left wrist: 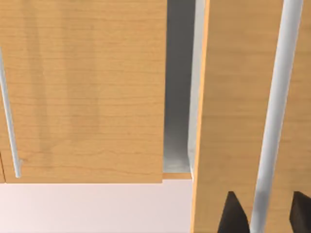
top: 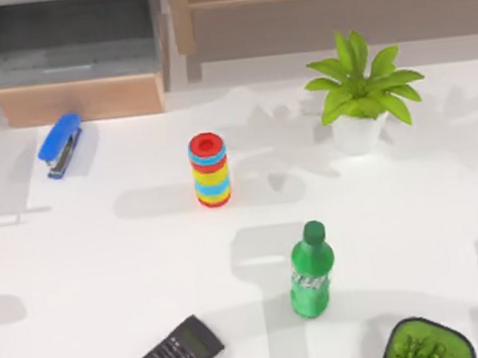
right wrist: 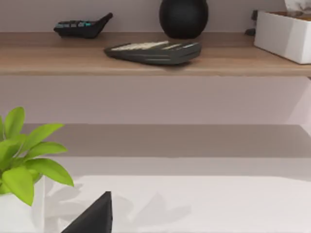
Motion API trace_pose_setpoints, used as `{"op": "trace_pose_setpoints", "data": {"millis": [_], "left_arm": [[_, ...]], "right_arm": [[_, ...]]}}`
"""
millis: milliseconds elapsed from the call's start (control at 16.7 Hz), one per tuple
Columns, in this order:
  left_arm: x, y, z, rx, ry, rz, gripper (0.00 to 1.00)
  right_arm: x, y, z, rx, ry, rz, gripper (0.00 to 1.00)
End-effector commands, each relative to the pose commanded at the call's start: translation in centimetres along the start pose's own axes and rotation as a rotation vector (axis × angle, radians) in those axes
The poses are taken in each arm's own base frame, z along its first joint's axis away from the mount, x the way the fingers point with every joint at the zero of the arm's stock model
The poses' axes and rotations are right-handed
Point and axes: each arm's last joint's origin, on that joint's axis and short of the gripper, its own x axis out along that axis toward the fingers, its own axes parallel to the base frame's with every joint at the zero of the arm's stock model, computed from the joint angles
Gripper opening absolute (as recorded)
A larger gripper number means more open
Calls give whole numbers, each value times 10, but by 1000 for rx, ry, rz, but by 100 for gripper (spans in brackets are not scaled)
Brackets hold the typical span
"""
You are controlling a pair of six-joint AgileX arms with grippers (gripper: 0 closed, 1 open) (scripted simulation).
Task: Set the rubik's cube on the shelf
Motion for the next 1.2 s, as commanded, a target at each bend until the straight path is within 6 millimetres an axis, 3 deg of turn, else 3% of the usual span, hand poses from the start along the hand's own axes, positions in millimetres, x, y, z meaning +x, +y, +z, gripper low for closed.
{"op": "trace_pose_setpoints", "data": {"millis": [360,960,1200], "left_arm": [[0,0,0,0,0,0,98],[0,0,0,1,-1,1,100],[-17,-1,0,0,-2,0,100]], "right_arm": [[0,0,0,0,0,0,100],[0,0,0,0,0,0,100],[0,0,0,0,0,0,100]]}}
